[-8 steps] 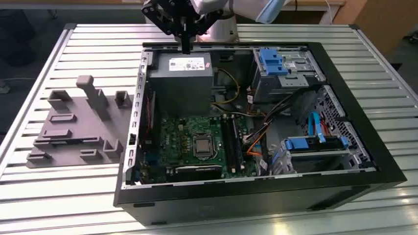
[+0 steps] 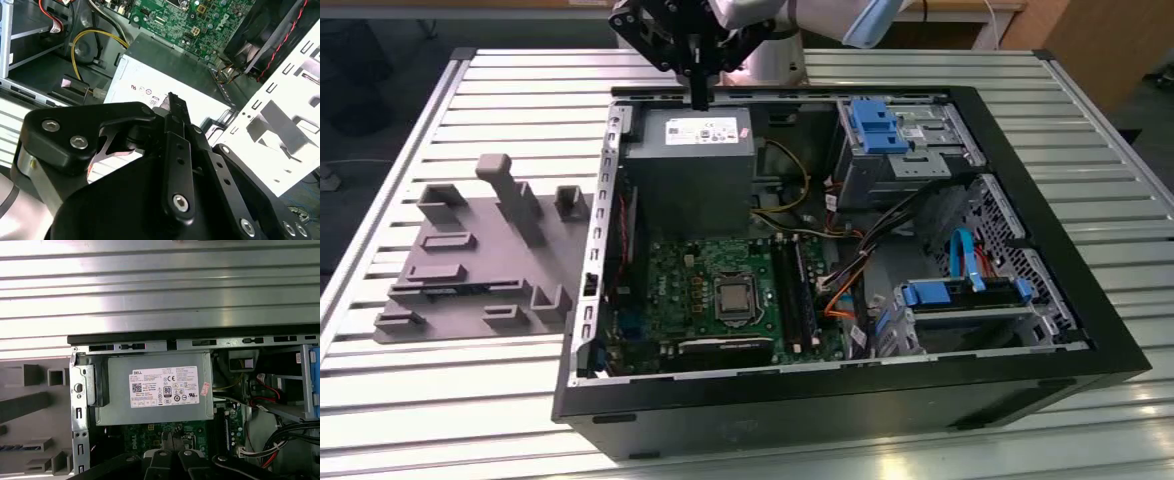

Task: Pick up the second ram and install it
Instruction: 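Reach for the second ram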

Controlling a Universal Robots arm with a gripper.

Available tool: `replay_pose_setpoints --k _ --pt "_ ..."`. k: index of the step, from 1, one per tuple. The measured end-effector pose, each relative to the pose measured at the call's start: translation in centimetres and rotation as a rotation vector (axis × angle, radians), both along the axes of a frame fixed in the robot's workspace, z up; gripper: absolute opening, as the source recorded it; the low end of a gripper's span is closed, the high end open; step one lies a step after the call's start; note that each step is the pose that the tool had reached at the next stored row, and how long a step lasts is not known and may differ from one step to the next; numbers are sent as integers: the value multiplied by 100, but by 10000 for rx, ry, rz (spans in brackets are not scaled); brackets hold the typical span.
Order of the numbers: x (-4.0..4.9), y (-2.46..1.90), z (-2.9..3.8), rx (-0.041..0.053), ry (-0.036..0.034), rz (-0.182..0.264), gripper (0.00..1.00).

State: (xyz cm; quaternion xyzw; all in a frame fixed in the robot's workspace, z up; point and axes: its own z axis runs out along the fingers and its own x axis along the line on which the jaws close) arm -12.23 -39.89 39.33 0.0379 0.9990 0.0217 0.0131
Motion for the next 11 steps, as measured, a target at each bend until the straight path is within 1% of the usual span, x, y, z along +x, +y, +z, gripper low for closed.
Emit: replay_pose_setpoints --k 5,11 --pt "-32 -1 0 1 -1 0 11" --pt "-91 -1 -2 1 0 1 11"
